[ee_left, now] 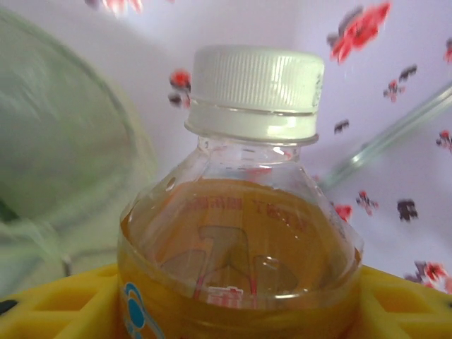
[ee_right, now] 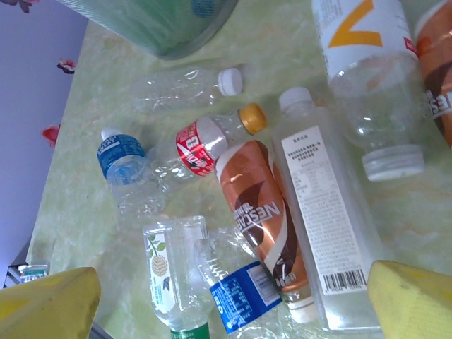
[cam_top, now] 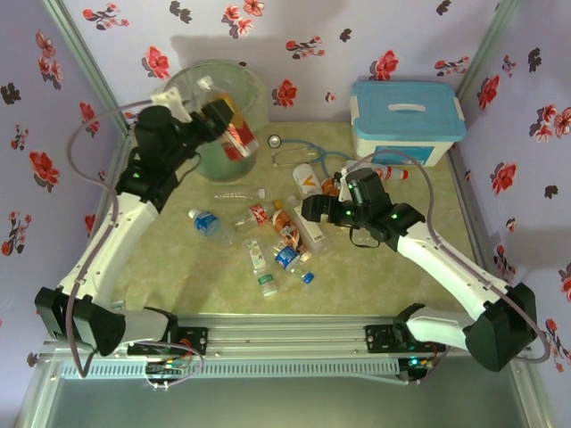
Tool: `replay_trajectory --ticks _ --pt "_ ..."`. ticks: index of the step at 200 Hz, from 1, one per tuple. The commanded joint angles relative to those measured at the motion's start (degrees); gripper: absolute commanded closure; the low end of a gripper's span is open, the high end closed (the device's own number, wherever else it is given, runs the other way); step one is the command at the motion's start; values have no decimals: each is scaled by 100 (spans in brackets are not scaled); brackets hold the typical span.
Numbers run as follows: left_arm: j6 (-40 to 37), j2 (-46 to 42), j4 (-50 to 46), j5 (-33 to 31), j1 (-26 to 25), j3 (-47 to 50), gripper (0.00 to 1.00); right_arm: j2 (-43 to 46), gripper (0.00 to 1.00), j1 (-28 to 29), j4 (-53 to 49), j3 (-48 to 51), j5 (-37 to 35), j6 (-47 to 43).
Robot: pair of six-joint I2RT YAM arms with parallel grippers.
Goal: Put the plastic bottles in the bin
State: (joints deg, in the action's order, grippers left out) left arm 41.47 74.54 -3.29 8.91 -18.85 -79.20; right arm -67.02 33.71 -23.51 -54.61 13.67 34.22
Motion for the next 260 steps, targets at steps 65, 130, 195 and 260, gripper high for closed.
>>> replay_trajectory --ticks 65,130,195,260 --pt "-1037 1731 950 -148 1200 -1650 56 358 2 -49 -404 130 -320 146" --pt "-1860 3640 -803 -108 1201 -3774 52 1012 2 -97 -969 253 -759 55" --pt "-2223 4580 -1682 -151 1134 -4315 51 1328 2 -111 -1109 530 -828 68" --pt "-2441 4969 -2106 -66 1019 -4481 21 1310 1 -163 -1388 425 -1063 -185"
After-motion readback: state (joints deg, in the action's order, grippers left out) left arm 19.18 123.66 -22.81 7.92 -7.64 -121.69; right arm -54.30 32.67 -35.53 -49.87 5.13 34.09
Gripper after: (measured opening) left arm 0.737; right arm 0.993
